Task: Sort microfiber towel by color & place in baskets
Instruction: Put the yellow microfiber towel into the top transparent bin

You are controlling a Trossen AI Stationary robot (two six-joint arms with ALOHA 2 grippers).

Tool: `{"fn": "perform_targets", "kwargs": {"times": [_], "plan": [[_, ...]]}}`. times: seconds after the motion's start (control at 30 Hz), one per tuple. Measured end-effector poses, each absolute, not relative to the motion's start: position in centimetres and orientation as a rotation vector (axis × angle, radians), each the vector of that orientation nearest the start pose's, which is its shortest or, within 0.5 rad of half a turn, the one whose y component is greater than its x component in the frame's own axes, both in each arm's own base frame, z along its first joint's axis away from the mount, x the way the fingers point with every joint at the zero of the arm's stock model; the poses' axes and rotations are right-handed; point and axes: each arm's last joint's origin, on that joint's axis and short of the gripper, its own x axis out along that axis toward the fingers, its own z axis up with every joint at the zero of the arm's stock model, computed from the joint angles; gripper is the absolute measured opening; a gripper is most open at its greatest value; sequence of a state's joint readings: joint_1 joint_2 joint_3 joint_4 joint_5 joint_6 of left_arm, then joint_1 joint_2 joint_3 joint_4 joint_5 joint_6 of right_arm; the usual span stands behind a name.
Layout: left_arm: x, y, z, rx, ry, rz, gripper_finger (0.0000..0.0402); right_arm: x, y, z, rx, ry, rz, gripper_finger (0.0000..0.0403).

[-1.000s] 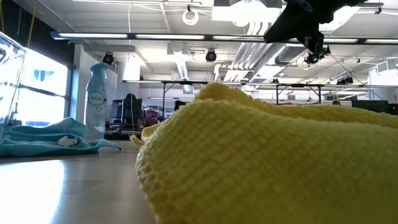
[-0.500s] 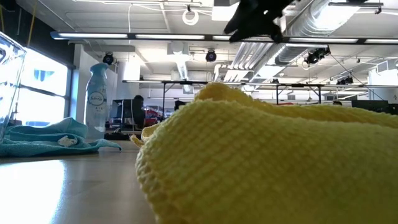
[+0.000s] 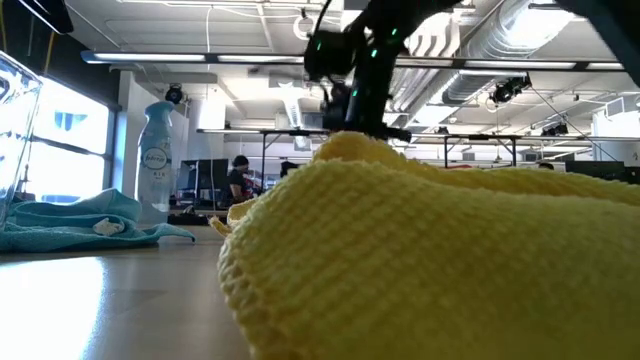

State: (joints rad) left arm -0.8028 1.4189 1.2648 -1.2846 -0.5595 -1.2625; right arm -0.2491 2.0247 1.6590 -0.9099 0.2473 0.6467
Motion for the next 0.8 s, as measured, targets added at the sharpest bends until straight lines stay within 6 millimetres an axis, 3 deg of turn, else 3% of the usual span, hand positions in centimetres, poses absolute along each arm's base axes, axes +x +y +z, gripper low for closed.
{"fn": "perform_targets", "kwargs": {"times": [0.3,0.43,0.57,0.8], "plan": [[18.1,-16.3,29.5,-0.189,0.997,0.469,0.0147,40.8,-14.2,16.2,0.672,1.260,-0.861,0.0142],[17.9,-16.1,29.6,-0.197,0.993,0.464,0.0147,40.8,-14.3,15.6,0.686,1.286,-0.855,0.0092],[17.4,-15.7,29.7,-0.208,0.986,0.458,0.0147,40.6,-14.3,16.6,0.671,1.269,-0.839,0.0011],[17.1,-15.4,30.0,-0.217,0.970,0.454,0.0147,39.5,-12.8,22.5,0.576,1.131,-0.873,0.0004]]}}
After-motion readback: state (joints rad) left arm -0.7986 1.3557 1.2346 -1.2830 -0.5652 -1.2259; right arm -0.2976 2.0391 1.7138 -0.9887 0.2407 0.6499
